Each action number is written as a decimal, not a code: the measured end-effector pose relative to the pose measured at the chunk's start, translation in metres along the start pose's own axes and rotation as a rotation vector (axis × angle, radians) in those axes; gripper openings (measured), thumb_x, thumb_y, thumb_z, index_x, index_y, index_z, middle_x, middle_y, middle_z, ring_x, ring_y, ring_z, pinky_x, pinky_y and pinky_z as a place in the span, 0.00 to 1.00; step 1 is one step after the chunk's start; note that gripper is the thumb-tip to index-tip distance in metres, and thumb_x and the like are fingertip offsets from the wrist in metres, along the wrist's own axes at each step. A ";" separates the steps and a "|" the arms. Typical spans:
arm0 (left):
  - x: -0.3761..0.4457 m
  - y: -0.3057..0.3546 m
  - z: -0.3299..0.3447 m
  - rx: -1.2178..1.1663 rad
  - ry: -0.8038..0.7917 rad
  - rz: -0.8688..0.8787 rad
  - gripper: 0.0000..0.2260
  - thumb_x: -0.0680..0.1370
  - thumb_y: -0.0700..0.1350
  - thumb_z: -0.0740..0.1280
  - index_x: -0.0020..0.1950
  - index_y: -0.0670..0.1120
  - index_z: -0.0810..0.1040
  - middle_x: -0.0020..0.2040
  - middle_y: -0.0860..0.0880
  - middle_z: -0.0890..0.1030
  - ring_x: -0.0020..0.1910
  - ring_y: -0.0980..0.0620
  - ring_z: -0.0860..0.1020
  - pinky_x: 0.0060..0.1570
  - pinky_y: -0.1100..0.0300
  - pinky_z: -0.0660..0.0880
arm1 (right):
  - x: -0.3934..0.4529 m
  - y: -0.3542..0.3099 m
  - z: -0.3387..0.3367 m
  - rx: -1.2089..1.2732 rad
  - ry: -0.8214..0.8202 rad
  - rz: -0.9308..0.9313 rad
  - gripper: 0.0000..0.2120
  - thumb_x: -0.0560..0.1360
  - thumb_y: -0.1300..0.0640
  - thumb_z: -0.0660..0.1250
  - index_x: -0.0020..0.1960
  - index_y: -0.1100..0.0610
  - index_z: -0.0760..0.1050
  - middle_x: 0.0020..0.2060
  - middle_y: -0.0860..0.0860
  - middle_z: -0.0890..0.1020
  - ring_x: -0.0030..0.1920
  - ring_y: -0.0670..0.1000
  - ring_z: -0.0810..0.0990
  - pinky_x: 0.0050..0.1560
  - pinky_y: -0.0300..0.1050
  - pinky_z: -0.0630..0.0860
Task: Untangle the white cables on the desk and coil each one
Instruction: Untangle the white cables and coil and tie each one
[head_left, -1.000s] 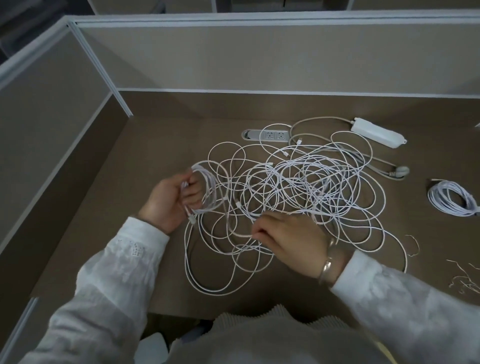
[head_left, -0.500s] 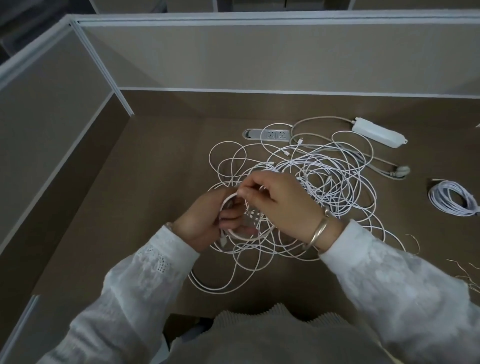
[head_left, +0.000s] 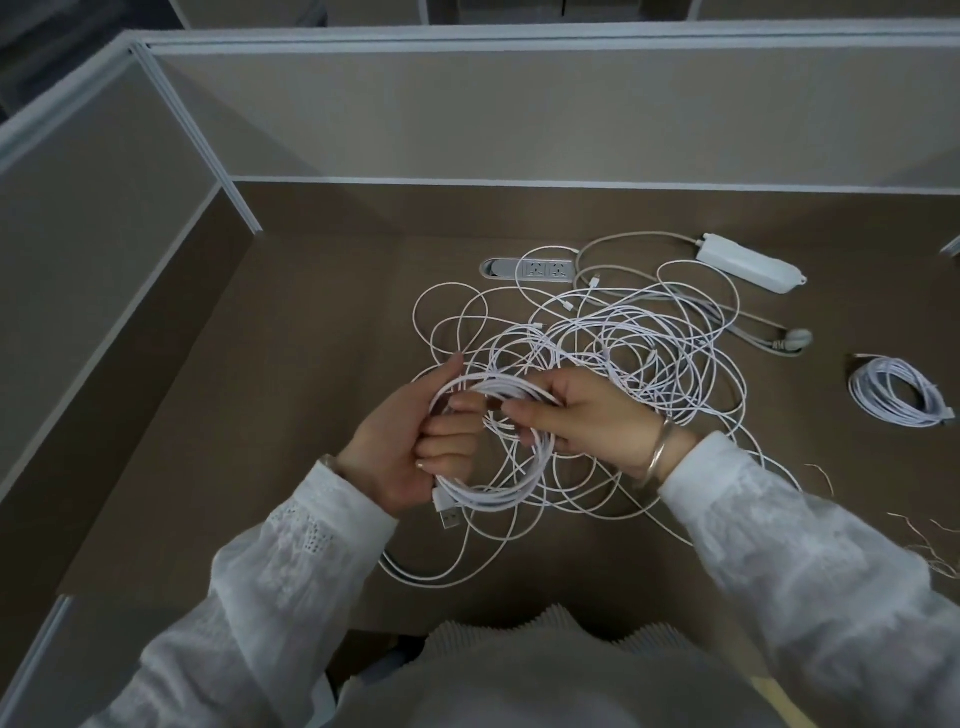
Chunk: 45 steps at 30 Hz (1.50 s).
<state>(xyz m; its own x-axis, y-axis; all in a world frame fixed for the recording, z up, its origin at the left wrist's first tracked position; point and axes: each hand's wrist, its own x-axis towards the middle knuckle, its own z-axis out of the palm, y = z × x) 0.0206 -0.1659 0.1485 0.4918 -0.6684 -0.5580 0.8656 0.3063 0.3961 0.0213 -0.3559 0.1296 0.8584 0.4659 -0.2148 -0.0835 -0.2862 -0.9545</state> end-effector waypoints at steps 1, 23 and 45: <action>0.001 -0.001 0.000 0.013 0.025 0.007 0.22 0.77 0.60 0.56 0.28 0.48 0.66 0.24 0.55 0.50 0.19 0.57 0.48 0.14 0.67 0.51 | 0.000 0.002 0.002 0.017 0.019 -0.021 0.09 0.78 0.57 0.64 0.40 0.56 0.76 0.27 0.48 0.77 0.23 0.43 0.67 0.23 0.33 0.63; 0.008 -0.009 -0.003 0.294 0.322 0.133 0.25 0.80 0.60 0.58 0.28 0.50 0.57 0.22 0.54 0.53 0.18 0.58 0.51 0.16 0.66 0.50 | -0.005 0.002 0.006 -0.409 0.266 0.011 0.26 0.71 0.52 0.72 0.67 0.50 0.68 0.44 0.48 0.82 0.31 0.38 0.73 0.37 0.33 0.67; 0.003 -0.009 -0.001 0.342 0.041 -0.058 0.19 0.79 0.53 0.55 0.29 0.49 0.64 0.21 0.55 0.56 0.20 0.57 0.49 0.19 0.66 0.49 | -0.005 -0.012 -0.008 -0.605 0.206 -0.246 0.21 0.69 0.36 0.61 0.56 0.44 0.80 0.42 0.40 0.77 0.42 0.41 0.76 0.44 0.43 0.74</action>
<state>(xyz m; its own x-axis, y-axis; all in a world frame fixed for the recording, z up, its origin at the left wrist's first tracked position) 0.0139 -0.1697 0.1423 0.4521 -0.6478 -0.6131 0.8140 0.0187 0.5805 0.0222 -0.3618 0.1439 0.8999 0.4256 0.0948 0.3726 -0.6375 -0.6744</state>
